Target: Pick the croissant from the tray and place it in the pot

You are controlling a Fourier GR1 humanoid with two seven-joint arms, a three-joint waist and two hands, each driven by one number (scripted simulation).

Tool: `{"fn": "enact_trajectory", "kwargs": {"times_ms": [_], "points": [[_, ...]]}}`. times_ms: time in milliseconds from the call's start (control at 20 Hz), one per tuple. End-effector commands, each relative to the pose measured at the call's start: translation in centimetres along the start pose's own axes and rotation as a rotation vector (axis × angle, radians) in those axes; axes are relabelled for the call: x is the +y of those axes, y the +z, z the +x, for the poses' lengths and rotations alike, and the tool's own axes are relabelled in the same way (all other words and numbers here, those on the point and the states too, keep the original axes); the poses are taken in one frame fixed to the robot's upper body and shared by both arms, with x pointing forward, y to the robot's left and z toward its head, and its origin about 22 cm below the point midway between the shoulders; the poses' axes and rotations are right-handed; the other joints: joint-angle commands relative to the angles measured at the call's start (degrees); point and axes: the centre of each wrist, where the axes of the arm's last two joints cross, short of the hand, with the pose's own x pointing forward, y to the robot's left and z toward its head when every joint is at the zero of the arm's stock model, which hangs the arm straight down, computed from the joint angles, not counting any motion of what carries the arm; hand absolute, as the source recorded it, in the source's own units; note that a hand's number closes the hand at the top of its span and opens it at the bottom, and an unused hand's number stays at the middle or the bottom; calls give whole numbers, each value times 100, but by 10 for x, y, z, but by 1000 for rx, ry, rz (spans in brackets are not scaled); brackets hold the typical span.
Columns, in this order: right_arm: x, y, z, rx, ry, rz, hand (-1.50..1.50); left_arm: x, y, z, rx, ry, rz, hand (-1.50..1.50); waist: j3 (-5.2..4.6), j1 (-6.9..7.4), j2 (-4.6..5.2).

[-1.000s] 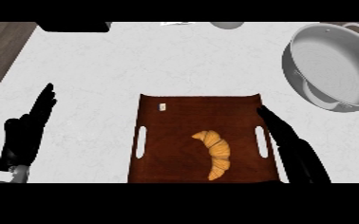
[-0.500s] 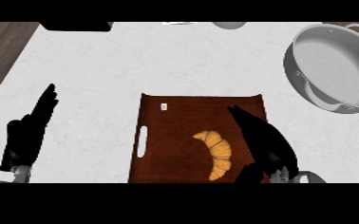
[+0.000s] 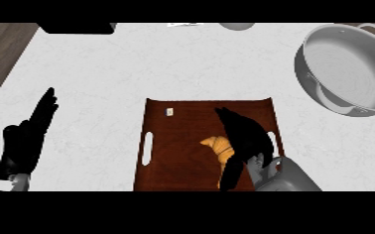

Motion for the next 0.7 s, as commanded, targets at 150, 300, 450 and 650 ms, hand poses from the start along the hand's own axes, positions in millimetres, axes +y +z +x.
{"fn": "enact_trajectory", "kwargs": {"times_ms": [150, 300, 450, 650], "points": [[23, -12, 13, 126, 104, 58, -150, 4, -3, -3, -7, 5, -2, 0, 1, -59, -5], [5, -32, 11, 137, 103, 60, -150, -6, -14, 5, 4, -4, 29, 0, 2, -66, 5], [26, -30, 40, 166, 110, 82, -150, 1, -2, 3, 0, 1, -3, 0, 2, -39, -5], [32, -51, 18, 181, 109, 98, -150, 4, -7, 3, 14, 17, 0, 0, 3, -44, 0]]}}
